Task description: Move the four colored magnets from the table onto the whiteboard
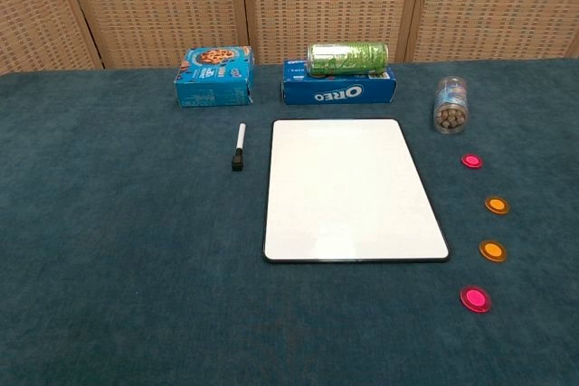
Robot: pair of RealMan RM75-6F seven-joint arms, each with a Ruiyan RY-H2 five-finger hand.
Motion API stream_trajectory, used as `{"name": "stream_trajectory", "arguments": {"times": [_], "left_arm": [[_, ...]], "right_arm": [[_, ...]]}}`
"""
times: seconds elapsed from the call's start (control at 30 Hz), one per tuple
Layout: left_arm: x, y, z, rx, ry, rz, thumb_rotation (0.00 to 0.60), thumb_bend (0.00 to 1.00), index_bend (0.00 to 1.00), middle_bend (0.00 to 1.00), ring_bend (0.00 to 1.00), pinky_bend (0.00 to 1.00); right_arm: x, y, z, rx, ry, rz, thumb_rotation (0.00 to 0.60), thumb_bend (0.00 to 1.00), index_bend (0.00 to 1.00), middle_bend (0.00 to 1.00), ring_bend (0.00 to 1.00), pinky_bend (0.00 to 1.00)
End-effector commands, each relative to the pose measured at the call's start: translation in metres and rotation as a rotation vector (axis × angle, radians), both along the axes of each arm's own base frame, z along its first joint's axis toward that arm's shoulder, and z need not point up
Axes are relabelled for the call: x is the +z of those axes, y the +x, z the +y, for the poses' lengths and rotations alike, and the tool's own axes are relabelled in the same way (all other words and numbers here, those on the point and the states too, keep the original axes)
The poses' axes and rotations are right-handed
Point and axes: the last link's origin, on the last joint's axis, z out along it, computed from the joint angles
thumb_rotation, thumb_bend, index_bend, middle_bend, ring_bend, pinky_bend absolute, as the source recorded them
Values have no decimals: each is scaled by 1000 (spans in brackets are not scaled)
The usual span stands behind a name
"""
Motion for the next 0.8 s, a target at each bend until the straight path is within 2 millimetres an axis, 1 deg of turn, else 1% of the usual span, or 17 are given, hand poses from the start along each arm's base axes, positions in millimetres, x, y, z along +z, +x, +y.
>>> {"name": "stream_trajectory", "arguments": {"times": [0.03,0.2,0.3,0.4,0.53,0.67,0.7,0.73,0.77,0.8], "left_arm": [[-1,0,1,0,-3,1,600,0,0,0,0,0],[-1,1,1,-2,0,4,600,0,0,0,0,0],[-2,0,2,3,0,6,600,0,0,0,0,0],[-2,-2,3,16,0,8,600,0,0,0,0,0],[-3,-4,8,35,1,11,600,0,0,0,0,0],[-5,-5,11,50,-2,16,600,0,0,0,0,0],[-5,-6,13,57,-6,18,600,0,0,0,0,0],[-6,-7,15,64,-9,20,600,0,0,0,0,0],[-7,-7,16,68,-11,20,600,0,0,0,0,0],[-7,-8,16,71,-12,21,600,0,0,0,0,0]], "right_arm": [[-1,0,0,2,8,2,600,0,8,0,0,0],[-6,4,-1,17,40,0,600,0,20,0,0,0],[-9,12,-10,51,68,-19,600,0,29,0,0,0],[-13,22,-29,90,118,-40,600,0,45,0,0,0],[-19,39,-69,146,193,-18,600,1,76,0,0,0],[-26,51,-96,175,228,18,600,28,105,0,0,0],[-30,55,-106,184,233,36,600,28,113,34,2,13],[-33,59,-116,191,230,55,600,28,123,94,33,50],[-36,61,-122,195,234,59,600,28,138,229,145,153],[-38,62,-125,194,236,58,600,28,150,412,314,313]]}}
